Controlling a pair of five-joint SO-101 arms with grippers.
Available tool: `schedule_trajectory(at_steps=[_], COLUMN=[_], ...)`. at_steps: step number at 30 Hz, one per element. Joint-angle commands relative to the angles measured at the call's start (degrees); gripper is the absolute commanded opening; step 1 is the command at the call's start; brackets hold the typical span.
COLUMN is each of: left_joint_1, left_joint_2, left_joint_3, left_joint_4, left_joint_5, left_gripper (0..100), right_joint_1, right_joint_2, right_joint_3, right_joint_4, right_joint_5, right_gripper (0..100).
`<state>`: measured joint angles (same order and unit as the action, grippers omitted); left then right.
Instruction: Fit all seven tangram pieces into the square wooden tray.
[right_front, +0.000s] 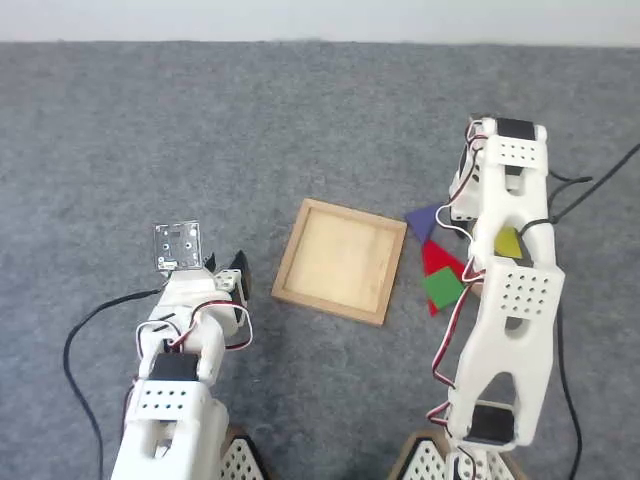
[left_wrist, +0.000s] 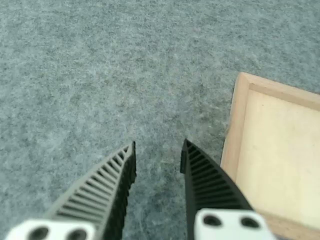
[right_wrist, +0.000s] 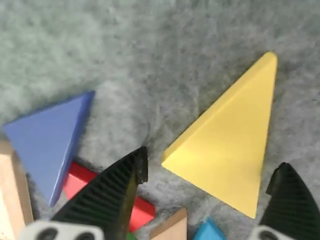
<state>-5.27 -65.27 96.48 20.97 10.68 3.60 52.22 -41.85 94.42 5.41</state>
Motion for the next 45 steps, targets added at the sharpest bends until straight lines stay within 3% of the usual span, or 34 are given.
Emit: schedule_trajectory(at_steps=[1, 8, 15, 31, 45], left_joint_1=[-0.35, -0.35, -0.35, -0.35, -0.35], left_joint_2=[-0.79, -0.79, -0.79, -0.79, -0.79], left_joint_3=[-0.66, -0.66, -0.66, -0.66, -0.66], left_joint_4=[0.18, 0.18, 0.18, 0.18, 0.18], left_joint_5=[0.53, 0.53, 0.53, 0.53, 0.53], left_gripper=[15, 15, 15, 15, 15], right_joint_1=[0.13, 1.71, 2.59, 1.98, -12.70], right_joint_2=[-2.24, -0.57, -0.48, -9.10, -16.48], right_joint_3=[-2.81, -2.81, -2.81, -2.81, -2.37], right_joint_4=[1.54, -0.57, -0.40, 1.63, 8.31], right_joint_5=[1.14, 0.70, 0.62, -1.49, -1.85], right_gripper=[37.9, 37.4, 19.5, 19.4, 19.4])
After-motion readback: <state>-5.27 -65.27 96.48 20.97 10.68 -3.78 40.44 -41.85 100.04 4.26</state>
